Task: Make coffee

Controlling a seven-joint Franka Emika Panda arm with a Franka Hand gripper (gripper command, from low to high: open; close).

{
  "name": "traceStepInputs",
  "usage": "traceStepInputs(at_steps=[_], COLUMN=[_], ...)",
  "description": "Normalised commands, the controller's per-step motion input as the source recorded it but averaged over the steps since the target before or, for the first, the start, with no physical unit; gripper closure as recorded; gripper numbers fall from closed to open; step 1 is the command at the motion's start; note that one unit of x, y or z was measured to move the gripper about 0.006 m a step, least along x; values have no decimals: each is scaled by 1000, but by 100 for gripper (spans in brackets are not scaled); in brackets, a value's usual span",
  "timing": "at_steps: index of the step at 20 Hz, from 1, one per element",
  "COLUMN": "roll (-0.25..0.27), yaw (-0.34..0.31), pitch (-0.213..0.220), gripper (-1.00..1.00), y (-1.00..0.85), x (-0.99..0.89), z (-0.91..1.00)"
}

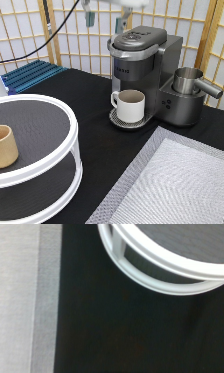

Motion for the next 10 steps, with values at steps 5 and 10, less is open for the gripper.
traceStepInputs(at_steps=[5,10], roll=[55,38], yaw=[374,375], pitch=[-15,0], gripper=[-100,-100], y=[0,0], x=[30,2], z=[281,294])
